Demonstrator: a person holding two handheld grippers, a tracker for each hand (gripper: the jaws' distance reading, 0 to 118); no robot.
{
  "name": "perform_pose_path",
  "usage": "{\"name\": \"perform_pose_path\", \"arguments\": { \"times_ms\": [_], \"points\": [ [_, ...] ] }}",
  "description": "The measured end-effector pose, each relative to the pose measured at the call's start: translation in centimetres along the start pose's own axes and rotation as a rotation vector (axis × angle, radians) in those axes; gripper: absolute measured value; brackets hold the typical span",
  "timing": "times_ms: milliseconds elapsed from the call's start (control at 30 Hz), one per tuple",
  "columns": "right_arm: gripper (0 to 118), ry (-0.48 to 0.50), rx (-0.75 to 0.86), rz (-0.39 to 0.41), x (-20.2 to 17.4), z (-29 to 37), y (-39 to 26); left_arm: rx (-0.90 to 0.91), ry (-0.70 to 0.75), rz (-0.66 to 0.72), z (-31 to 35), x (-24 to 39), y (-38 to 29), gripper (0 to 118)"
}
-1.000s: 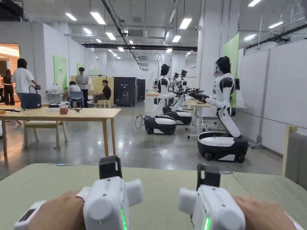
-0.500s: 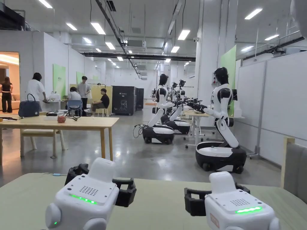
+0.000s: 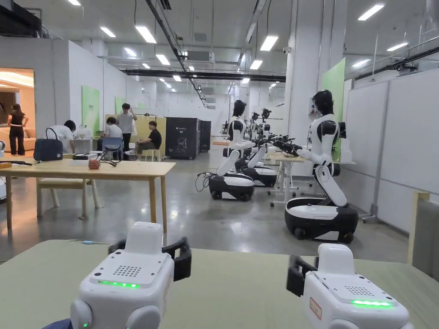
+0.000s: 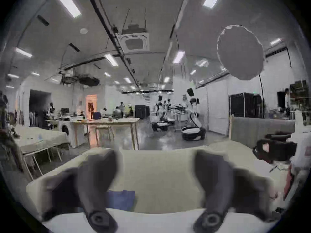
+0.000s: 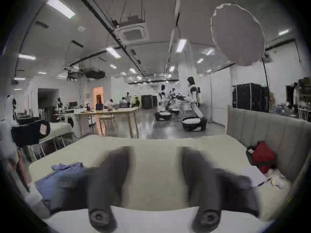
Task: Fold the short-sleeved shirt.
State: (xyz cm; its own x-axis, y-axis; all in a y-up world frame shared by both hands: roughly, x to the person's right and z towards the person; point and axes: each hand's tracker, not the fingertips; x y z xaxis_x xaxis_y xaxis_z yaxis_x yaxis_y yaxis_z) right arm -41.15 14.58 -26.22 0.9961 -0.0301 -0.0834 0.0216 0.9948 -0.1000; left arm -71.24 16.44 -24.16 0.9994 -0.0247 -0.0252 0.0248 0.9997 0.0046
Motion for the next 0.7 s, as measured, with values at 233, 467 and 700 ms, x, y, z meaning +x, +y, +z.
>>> {"name": "perform_pose_path", "arguments": {
  "times_ms": [233, 467, 700],
  "points": [
    [6, -0.021, -0.006, 0.024, 0.1, -0.1, -0.6, 0.006, 0.018, -0.044, 0.8, 0.0, -0.8, 0],
    [6, 0.130, 0.002, 0.070, -6.8, -0.6, -1.1, -0.037, 0.148, -0.021, 3.6, -6.1, -1.6, 0],
    [6, 0.403, -0.065, 0.040, -17.7, -1.4, -4.0, -0.258, 0.303, -0.012, 6.7, -16.5, -4.8, 0]
  ]
}}
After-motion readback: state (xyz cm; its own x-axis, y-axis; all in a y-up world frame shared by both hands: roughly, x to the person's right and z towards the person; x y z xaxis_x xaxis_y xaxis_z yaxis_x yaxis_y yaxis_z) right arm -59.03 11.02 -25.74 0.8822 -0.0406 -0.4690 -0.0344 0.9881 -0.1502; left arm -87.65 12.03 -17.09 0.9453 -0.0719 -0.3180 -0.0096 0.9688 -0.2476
